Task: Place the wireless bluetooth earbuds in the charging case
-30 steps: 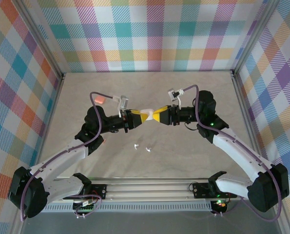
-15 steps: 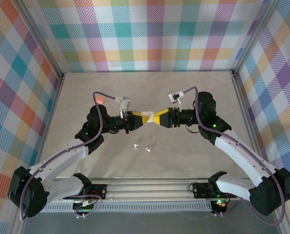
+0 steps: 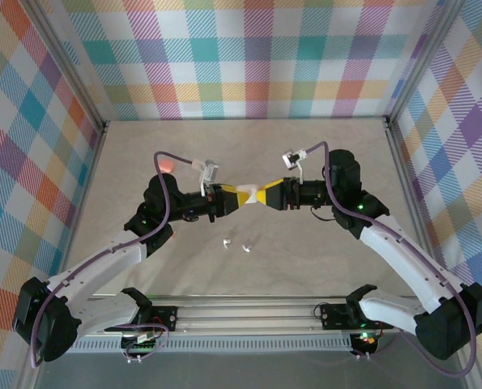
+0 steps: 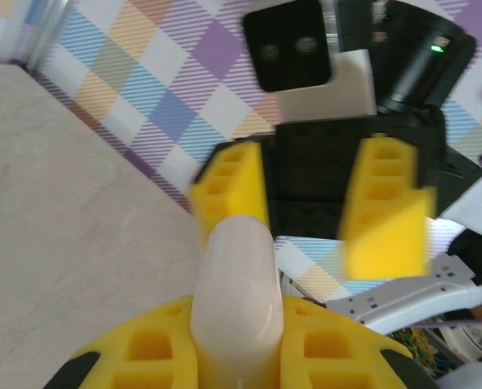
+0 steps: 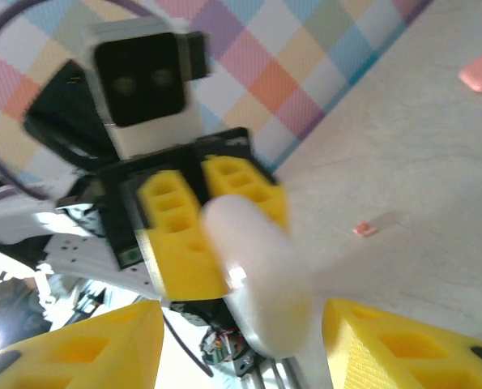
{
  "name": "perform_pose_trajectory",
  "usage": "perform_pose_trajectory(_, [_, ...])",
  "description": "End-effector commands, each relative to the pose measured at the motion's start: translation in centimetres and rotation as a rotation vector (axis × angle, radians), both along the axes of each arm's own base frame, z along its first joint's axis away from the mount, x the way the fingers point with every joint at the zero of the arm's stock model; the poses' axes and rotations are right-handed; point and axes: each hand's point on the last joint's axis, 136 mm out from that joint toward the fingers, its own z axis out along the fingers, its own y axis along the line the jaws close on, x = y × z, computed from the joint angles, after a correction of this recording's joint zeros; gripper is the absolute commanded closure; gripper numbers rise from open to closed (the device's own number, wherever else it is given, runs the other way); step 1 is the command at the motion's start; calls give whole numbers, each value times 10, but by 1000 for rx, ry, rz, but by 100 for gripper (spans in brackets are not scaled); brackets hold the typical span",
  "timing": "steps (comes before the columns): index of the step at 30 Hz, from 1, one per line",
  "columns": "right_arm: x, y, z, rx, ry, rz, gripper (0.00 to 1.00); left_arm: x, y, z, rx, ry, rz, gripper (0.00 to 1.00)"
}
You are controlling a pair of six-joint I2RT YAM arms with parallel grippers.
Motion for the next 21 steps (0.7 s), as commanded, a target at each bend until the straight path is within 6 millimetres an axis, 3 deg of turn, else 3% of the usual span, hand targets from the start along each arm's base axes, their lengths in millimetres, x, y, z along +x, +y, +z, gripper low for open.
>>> perform_pose_trajectory(1, [11, -10, -11, -74, 15, -96, 45, -17, -4, 38, -64, -108, -65, 100])
perform_pose_trajectory(7, [-1, 7, 9, 53, 12, 54, 46, -18, -16, 38, -64, -104, -99, 100])
perform_pose_trajectory(12, [-14, 12, 19, 113, -2, 167, 54, -14, -21, 35, -63, -91, -103, 100])
perform_pose_trajectory(18, [-19, 13, 14, 114, -3, 210, 80, -11, -26, 30, -43, -61, -125, 100])
perform_pose_trajectory(21, [-17, 12, 14, 110, -35, 192, 87, -12, -23, 27, -21, -77, -104, 91])
